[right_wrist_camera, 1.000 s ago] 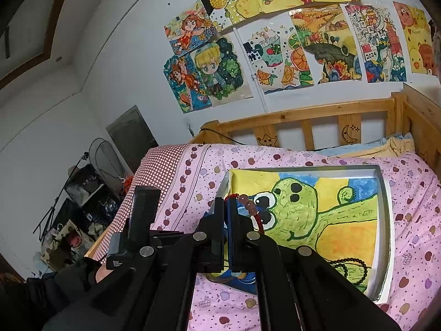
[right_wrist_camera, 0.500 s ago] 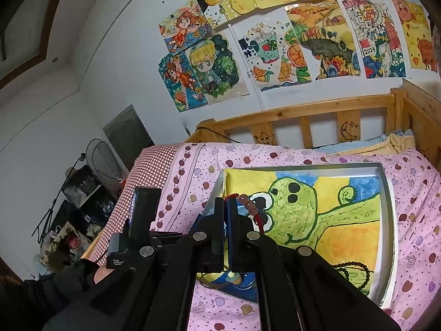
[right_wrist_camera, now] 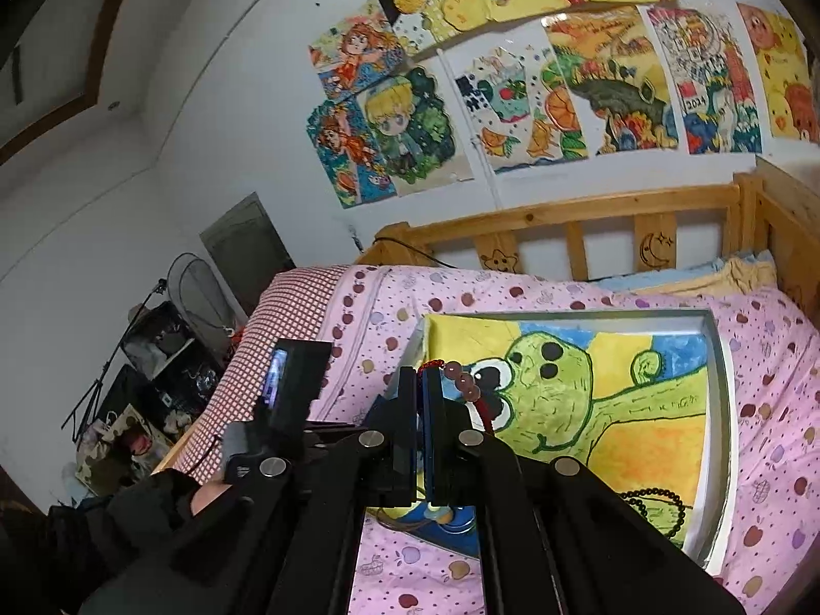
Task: Organize jewelry
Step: 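Lower the watch with the left tool onto the painting and open while the right tool releases the bracelet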
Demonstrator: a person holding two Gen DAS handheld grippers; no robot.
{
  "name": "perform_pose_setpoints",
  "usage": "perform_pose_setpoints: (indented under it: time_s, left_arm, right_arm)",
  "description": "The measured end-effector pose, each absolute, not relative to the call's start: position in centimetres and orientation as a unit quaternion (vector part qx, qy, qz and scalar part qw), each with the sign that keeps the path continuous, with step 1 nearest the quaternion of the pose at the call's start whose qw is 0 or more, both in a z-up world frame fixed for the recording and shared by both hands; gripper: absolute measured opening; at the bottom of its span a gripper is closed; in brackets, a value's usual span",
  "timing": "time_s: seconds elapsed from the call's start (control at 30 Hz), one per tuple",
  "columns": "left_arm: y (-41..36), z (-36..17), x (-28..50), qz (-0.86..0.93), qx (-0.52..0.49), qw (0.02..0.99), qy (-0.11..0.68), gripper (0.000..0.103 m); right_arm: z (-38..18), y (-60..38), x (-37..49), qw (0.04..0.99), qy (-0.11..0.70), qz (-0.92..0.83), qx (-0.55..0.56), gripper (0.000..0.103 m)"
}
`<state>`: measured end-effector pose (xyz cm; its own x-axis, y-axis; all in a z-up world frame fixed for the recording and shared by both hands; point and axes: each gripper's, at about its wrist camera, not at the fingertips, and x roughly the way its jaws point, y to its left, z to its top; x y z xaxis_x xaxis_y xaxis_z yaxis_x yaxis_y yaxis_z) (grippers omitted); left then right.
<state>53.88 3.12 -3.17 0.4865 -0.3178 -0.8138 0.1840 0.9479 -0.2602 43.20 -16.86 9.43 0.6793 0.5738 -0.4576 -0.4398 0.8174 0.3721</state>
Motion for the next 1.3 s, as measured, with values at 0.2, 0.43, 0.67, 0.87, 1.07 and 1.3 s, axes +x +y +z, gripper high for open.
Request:
perform_pose_setpoints:
  time_s: [0.2,0.43,0.67,0.87,1.07,1.3]
  left_arm:
    - [2.5,-3.1,53.9,-0.147,-0.062,0.857,0.49,0.008]
    - [2.6,-2.7,53.4,-0.15,-0.059,0.857,0.489,0.016]
    - [2.8,-1.6,52.7,-0.159,-0.068,0.859,0.482,0.033]
    - [3.7,0.3,51.6,-0.147,-0.091,0.874,0.453,0.076]
    - [4.4,2.1,50.2,-0.141,-0.096,0.882,0.439,0.083]
    - [4.9,3.6,47.5,-0.123,-0.09,0.894,0.421,0.094]
  right_arm:
    - [9.3,-16.8,43.6,0.911,0.287,0.274,0.115,0.002]
    - [7.2,-16.5,45.5,0.908,0.33,0.232,0.114,0.003]
    - [6.0,-16.5,46.5,0.897,0.383,0.195,0.1,0.011]
    - [6.0,-17.2,46.0,0.895,0.39,0.187,0.111,0.039]
    - [6.5,-18.3,44.1,0.899,0.383,0.177,0.115,0.06]
    - [7.0,-19.9,41.2,0.904,0.377,0.168,0.114,0.075]
